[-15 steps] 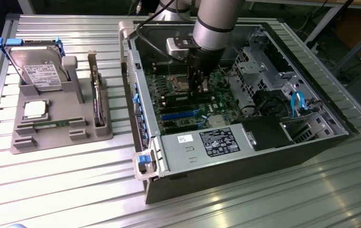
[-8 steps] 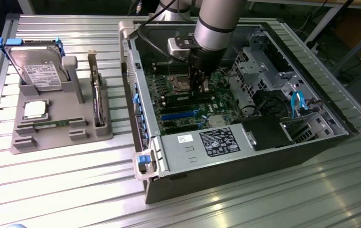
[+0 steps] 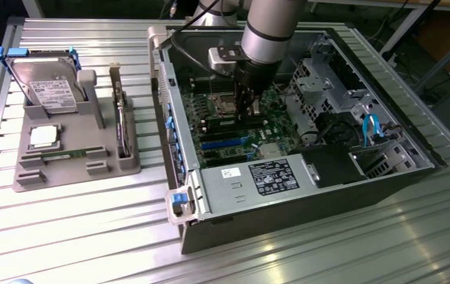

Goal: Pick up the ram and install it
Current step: 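Insert the ram into the slot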

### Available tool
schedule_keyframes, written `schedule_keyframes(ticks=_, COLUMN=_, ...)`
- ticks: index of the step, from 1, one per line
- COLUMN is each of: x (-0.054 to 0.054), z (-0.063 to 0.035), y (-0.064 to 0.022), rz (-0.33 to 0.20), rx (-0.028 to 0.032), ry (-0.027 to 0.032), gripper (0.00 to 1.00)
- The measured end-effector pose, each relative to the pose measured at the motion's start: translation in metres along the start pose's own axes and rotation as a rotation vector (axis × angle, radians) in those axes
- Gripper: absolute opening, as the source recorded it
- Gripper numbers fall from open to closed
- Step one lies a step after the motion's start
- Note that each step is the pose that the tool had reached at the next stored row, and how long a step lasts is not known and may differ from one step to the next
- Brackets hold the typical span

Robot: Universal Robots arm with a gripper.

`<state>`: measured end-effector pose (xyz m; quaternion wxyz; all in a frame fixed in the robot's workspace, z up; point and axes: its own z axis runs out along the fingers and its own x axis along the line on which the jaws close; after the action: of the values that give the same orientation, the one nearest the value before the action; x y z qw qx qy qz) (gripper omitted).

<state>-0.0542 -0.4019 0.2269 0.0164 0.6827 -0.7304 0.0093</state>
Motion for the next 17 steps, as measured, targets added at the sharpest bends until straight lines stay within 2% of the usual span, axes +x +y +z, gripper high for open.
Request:
schedule_keyframes(ticks=4, x=0.0, z=0.0005, y=0.0, rz=0.0, rx=0.0, ry=0.0013, gripper=0.14)
schedule_keyframes(ticks=7, x=-0.0007, z=0.0011, y=0.0001, rz=-0.001, rx=-0.0002, ry=0.007, gripper=0.14)
schedule_keyframes(ticks=17, x=-0.0008, z=0.0012, y=-0.0015, rz=-0.021, rx=0.0007, ry=0.0071, gripper=0.14)
